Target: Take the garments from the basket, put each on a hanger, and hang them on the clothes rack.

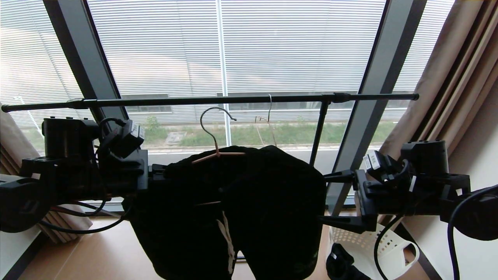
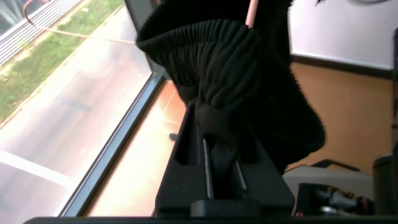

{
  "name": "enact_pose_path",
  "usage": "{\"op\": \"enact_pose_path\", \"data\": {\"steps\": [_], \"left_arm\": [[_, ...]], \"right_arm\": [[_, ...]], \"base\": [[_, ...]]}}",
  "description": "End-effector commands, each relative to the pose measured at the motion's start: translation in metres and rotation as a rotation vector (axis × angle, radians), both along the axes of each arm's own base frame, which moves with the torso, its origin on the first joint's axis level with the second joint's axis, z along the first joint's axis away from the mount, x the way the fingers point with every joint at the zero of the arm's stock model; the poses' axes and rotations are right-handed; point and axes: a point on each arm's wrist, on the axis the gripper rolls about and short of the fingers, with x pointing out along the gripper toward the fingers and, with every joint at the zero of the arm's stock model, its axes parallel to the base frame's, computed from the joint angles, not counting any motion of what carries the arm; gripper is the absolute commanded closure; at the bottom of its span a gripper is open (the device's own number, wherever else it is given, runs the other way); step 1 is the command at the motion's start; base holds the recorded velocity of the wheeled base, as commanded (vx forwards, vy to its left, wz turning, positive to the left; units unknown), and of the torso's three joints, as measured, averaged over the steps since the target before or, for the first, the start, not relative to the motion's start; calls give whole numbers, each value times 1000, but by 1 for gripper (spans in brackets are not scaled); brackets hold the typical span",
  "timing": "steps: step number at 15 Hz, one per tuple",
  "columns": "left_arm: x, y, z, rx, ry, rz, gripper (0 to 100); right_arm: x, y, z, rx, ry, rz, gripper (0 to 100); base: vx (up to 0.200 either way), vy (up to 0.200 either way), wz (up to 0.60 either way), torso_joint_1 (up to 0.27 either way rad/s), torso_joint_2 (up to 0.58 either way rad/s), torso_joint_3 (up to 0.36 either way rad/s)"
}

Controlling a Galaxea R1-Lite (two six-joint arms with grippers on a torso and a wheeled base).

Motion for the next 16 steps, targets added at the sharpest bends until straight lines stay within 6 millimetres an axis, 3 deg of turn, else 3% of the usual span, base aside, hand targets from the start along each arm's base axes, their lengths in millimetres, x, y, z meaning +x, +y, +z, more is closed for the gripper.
{"op": "enact_pose_path", "data": {"steps": [1, 8, 12, 13, 16], "left_arm": [[-3, 6, 7, -14, -13, 10, 100], [-9, 5, 15, -38, 3, 15, 100], [-11, 6, 12, -54, 28, -9, 100], [-11, 6, 12, -54, 31, -7, 100], [-12, 10, 14, -57, 25, 6, 100]], "right_arm": [[4, 1, -10, -8, 30, 0, 0], [24, 7, -46, -17, 64, -4, 0], [26, 7, -49, -19, 72, -9, 0], [26, 7, -48, -19, 69, -11, 100], [29, -6, -46, -17, 61, -51, 100]], "base": [[0, 0, 0, 0, 0, 0], [0, 0, 0, 0, 0, 0], [0, 0, 0, 0, 0, 0], [0, 0, 0, 0, 0, 0], [0, 0, 0, 0, 0, 0]]}}
